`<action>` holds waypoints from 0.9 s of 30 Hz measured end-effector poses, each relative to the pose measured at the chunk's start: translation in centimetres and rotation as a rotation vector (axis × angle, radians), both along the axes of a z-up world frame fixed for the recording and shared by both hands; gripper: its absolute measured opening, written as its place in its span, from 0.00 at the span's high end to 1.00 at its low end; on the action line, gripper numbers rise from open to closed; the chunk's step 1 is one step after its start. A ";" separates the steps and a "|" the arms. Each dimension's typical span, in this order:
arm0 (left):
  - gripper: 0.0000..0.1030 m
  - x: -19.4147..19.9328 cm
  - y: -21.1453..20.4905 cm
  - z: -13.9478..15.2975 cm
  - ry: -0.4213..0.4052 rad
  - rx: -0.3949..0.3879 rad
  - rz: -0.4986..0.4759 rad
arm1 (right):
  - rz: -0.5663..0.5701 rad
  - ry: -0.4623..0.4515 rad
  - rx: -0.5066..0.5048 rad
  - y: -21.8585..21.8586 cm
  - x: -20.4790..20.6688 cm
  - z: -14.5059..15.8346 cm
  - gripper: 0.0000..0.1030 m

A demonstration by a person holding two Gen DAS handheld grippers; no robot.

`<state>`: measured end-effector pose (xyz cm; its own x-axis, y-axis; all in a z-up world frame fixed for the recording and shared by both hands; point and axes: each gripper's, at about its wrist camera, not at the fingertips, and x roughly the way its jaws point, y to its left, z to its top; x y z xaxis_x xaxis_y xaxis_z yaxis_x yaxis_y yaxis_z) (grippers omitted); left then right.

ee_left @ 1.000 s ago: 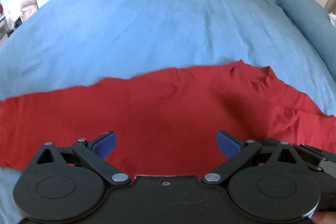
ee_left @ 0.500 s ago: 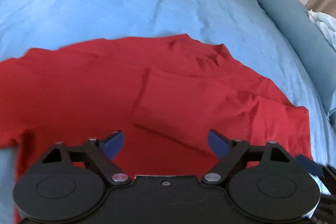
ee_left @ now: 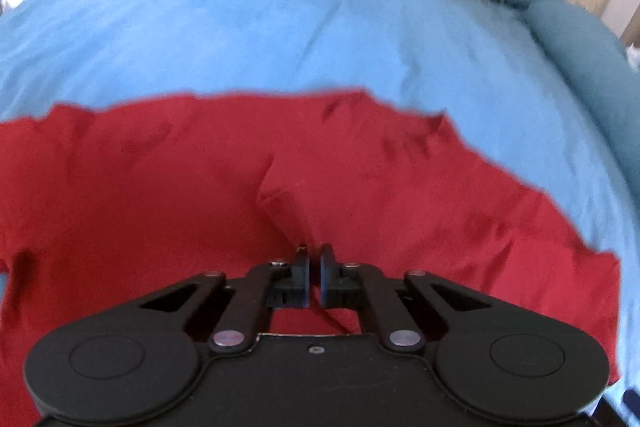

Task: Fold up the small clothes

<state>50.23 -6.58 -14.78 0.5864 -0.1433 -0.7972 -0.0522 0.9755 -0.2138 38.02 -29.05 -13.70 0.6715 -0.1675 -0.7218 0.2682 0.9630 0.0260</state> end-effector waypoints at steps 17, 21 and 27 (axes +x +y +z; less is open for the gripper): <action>0.96 -3.1 8.5 3.0 -0.153 0.106 0.130 | -0.022 0.095 -0.199 -1.5 4.7 -4.3 0.08; 0.96 -3.9 8.2 2.2 -0.137 0.087 0.099 | -0.087 0.085 -0.132 -4.8 2.9 -4.5 0.08; 0.89 -5.6 9.4 -0.5 -0.048 0.088 0.128 | -0.070 0.116 -0.034 -7.1 1.9 -5.0 0.08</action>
